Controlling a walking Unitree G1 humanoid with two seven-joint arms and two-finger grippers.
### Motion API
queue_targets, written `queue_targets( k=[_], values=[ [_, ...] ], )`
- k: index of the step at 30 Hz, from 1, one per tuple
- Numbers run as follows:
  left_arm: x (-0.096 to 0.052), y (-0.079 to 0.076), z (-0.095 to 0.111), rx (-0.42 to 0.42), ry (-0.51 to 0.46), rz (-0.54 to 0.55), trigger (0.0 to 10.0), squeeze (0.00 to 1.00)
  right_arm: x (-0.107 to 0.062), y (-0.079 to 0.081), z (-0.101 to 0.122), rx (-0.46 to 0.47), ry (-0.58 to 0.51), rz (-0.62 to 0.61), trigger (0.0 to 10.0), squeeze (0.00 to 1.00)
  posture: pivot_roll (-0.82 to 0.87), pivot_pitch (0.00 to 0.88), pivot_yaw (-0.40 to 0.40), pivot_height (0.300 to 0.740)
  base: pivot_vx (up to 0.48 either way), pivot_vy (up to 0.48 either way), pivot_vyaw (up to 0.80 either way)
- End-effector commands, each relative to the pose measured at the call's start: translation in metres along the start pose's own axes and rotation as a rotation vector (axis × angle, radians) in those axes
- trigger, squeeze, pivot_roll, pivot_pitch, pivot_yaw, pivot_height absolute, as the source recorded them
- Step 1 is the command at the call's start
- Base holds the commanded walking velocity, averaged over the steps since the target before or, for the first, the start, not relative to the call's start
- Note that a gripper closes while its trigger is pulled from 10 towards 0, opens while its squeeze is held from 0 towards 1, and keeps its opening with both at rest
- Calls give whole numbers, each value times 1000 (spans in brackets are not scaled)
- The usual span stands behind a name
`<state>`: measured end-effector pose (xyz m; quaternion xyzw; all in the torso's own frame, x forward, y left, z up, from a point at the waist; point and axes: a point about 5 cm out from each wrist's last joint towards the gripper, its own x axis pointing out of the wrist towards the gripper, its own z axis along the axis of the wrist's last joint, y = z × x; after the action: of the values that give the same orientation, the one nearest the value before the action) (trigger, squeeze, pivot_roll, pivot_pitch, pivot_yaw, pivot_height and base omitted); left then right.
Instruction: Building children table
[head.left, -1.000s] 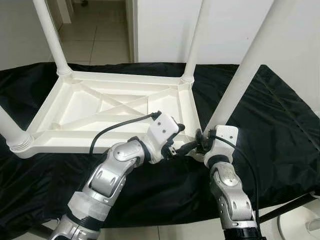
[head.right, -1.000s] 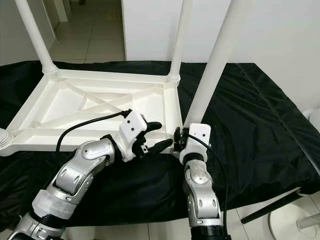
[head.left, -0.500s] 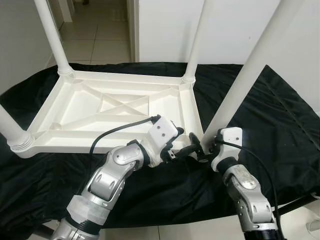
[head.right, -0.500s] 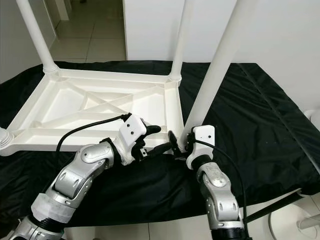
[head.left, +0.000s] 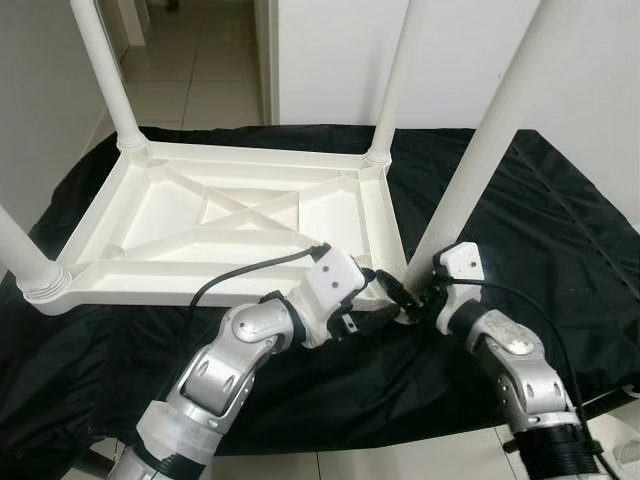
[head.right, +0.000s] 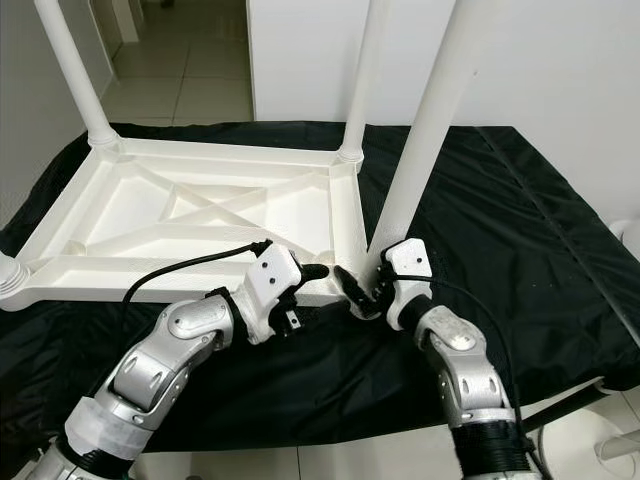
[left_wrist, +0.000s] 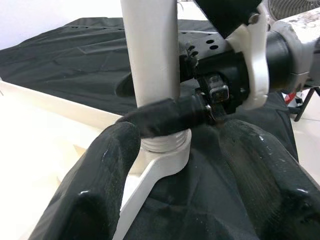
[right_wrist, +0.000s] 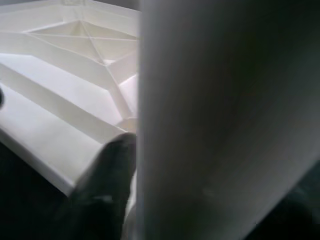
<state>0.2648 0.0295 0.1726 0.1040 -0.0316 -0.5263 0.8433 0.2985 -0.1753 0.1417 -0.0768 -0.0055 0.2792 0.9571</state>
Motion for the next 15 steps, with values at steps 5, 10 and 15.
queue_targets(
  k=[5,10,15],
  values=[
    [0,0,1,24,7,16,10000,0,-1,-2,-6,47,7,14,0,0,-56,8,-25,740,0,0,0],
    [0,2,1,27,8,23,10000,0,-5,2,-11,46,35,-7,10000,0,-56,8,-25,740,0,0,0],
    [0,4,1,23,8,29,10000,0,-3,2,-9,68,21,-101,10000,0,-63,7,-28,740,0,0,0]
  ],
)
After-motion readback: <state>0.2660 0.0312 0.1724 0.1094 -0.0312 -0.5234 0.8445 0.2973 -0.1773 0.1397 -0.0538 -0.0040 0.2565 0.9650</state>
